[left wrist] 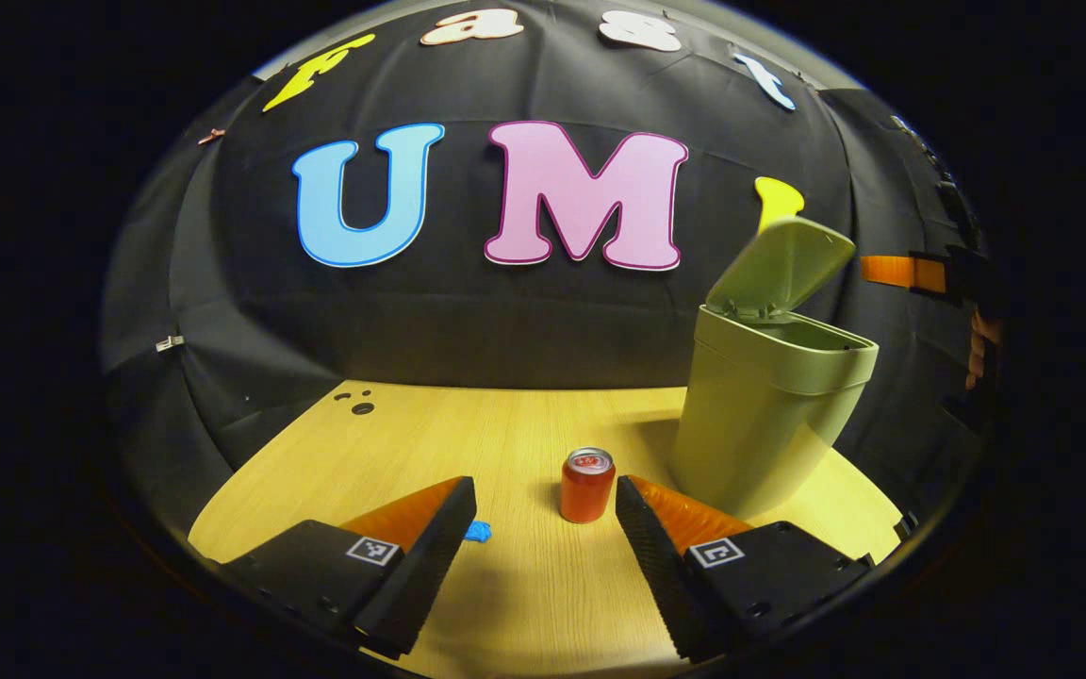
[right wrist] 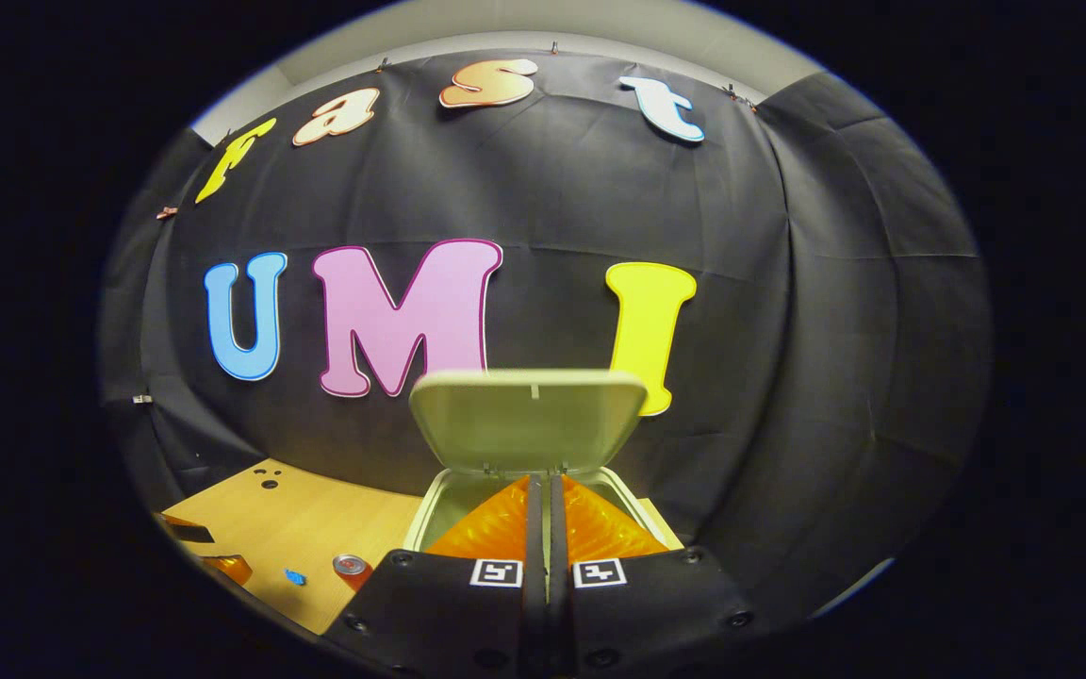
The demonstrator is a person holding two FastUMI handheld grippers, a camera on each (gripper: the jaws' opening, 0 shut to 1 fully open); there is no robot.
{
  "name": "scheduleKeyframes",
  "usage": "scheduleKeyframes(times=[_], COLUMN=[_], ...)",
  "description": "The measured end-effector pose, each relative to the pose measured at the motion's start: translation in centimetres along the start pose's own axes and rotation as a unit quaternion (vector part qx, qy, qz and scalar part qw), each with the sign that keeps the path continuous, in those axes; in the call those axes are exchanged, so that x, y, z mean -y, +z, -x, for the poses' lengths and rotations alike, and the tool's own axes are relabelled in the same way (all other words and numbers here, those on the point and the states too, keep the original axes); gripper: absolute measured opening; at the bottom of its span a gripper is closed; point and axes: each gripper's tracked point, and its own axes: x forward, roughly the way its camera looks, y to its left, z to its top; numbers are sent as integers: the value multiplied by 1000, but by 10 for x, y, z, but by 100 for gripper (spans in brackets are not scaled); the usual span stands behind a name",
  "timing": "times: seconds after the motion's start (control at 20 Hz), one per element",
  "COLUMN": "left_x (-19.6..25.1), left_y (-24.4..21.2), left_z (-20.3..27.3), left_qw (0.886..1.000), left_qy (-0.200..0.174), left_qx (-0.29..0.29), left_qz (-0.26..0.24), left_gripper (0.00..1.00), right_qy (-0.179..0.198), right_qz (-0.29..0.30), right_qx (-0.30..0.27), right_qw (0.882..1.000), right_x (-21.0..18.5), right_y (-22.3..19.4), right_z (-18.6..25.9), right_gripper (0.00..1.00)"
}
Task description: Press the lid of the desktop garbage bin to open it, pick up the crumpled paper on the desktop and throw it into the bin, then pick up the pop can on the desktop and drop it into the bin, and finally close the garbage bin lid.
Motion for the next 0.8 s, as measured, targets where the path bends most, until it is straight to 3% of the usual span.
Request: scheduleKeyframes(times=[0.55, 0.65, 0.75, 0.8], left_x=[-48, -59, -68, -70], left_y=[-8, -10, -10, -11], left_z=[-4, -7, -10, -12], left_qw=[999, 999, 999, 999], left_qy=[37, 45, 48, 44], left_qx=[-7, -10, -11, -12], left_qz=[16, 20, 24, 28], left_gripper=[96, 96, 96, 96], right_qy=[3, -1, 8, 14], right_qz=[-8, -6, -14, -19], right_qx=[-43, -48, -47, -46], right_qw=[999, 999, 999, 999], right_x=[-13, -14, -20, -24], right_y=[-30, -35, -36, -37], right_z=[15, 15, 17, 17], right_gripper=[6, 12, 31, 51])
